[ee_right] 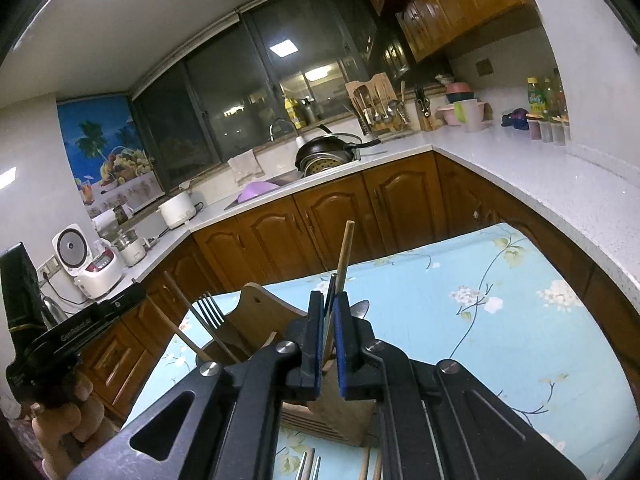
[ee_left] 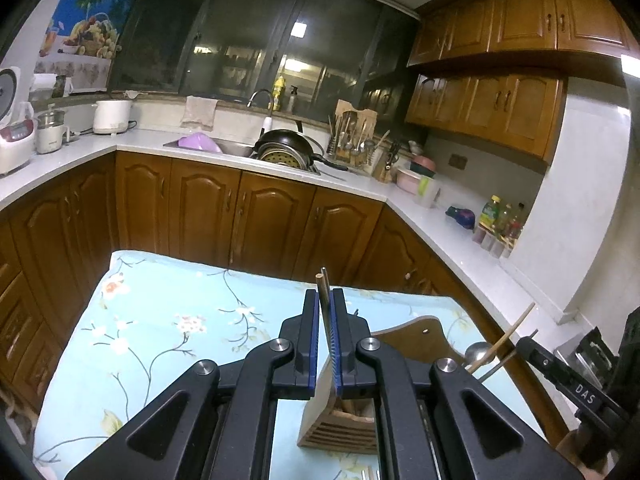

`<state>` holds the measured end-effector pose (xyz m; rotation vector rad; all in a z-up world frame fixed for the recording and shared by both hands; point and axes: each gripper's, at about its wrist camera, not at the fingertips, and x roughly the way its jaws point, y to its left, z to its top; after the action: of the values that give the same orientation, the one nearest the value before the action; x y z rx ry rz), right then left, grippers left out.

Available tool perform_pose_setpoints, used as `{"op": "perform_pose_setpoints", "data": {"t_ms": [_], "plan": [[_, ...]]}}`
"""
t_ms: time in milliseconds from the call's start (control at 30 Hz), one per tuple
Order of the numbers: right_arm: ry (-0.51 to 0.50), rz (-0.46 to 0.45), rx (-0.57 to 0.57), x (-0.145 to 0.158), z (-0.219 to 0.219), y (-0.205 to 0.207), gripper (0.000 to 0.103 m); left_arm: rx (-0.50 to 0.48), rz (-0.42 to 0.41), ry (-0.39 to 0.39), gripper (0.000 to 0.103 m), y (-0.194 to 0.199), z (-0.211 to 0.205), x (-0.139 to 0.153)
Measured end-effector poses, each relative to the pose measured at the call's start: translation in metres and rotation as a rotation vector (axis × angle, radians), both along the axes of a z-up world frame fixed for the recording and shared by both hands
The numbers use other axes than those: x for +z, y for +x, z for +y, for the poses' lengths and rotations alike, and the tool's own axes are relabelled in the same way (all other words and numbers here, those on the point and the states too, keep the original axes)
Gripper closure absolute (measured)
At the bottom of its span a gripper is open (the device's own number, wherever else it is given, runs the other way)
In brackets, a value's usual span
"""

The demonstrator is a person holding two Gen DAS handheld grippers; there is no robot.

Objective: Organize utensils
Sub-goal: 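Open both tools and move them back over the table utensils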

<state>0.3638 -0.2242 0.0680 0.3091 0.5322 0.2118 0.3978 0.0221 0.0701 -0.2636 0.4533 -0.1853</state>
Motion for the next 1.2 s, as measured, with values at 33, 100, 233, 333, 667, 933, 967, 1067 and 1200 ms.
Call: {"op": "perform_pose_setpoints", "data": {"t_ms": [33,100,233,333,667,933,967,1067,1200], "plan": [[0.003,0.001,0.001,0.000,0.000,0.000,0.096,-0.002,0.002,0.000,0.099,0.002,0.001,0.000],[0.004,0.005,0.000,-0.001,0.000,0.002,0.092,-0.013,0.017,-0.009,0.099,0.002,0.004,-0.004],[0.017,0.016,-0.004,-0.001,-0.003,0.004,0.076,-0.007,0.034,-0.008,0.085,0.000,0.006,-0.006],[0.044,0.010,-0.009,0.000,-0.008,0.000,0.048,0.017,0.024,-0.022,0.050,-0.005,0.013,-0.003],[0.085,-0.031,-0.022,0.000,-0.023,-0.039,0.007,0.046,0.024,-0.020,0.025,-0.052,0.025,-0.012],[0.049,0.046,-0.040,-0.030,-0.027,-0.080,0.006,0.064,0.111,-0.009,0.023,-0.098,0.033,-0.039],[0.038,0.056,-0.051,-0.036,-0.028,-0.088,0.006,0.061,0.123,-0.006,0.023,-0.104,0.033,-0.042],[0.008,0.080,-0.066,-0.047,-0.030,-0.104,0.006,0.066,0.166,0.029,0.023,-0.122,0.029,-0.051],[-0.008,0.113,-0.075,-0.063,-0.033,-0.129,0.006,0.070,0.217,0.029,0.023,-0.148,0.027,-0.061]]}}
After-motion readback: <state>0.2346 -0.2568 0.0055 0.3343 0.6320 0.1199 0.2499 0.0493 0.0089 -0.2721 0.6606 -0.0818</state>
